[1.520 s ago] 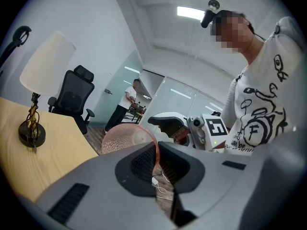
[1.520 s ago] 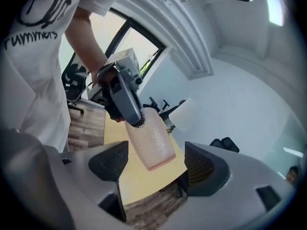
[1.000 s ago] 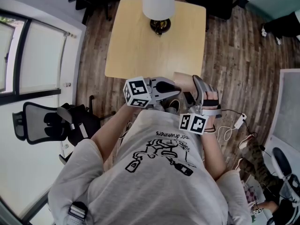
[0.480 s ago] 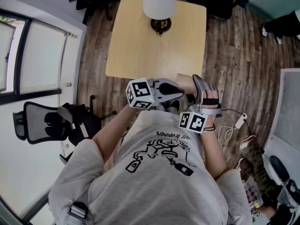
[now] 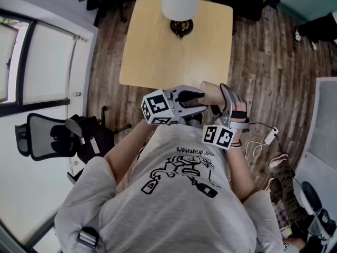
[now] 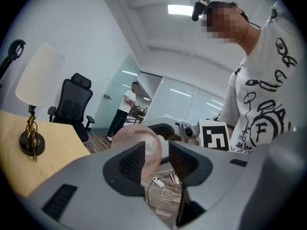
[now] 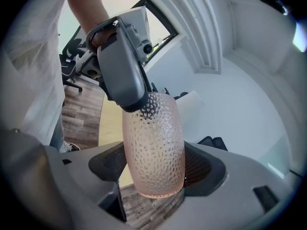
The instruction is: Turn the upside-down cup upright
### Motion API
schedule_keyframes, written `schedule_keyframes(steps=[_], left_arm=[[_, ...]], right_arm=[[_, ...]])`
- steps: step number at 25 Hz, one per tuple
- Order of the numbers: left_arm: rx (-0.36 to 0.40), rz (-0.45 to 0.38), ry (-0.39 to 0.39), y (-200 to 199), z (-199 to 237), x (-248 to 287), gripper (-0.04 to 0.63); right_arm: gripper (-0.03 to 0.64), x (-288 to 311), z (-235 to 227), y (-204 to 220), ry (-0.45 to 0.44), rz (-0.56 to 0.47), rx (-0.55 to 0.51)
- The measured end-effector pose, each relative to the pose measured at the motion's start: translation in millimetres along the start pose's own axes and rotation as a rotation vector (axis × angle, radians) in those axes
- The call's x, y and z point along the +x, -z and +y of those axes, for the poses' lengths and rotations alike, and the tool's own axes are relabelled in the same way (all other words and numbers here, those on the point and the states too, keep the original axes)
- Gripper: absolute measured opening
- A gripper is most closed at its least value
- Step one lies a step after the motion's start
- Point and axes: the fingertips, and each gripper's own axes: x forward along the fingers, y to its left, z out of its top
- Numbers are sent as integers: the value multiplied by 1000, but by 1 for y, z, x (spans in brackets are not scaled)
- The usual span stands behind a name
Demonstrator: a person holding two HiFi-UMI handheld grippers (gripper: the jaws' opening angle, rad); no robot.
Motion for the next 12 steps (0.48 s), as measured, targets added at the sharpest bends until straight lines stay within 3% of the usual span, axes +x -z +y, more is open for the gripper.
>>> schedule_keyframes(steps=[6, 12], left_arm=[[31, -77, -60, -12, 3, -8, 259], [52, -139, -152, -24, 14, -20, 323]], right_arm=[[353, -2, -5, 1, -3, -56, 166], [353, -5, -12, -9, -47, -210, 474]])
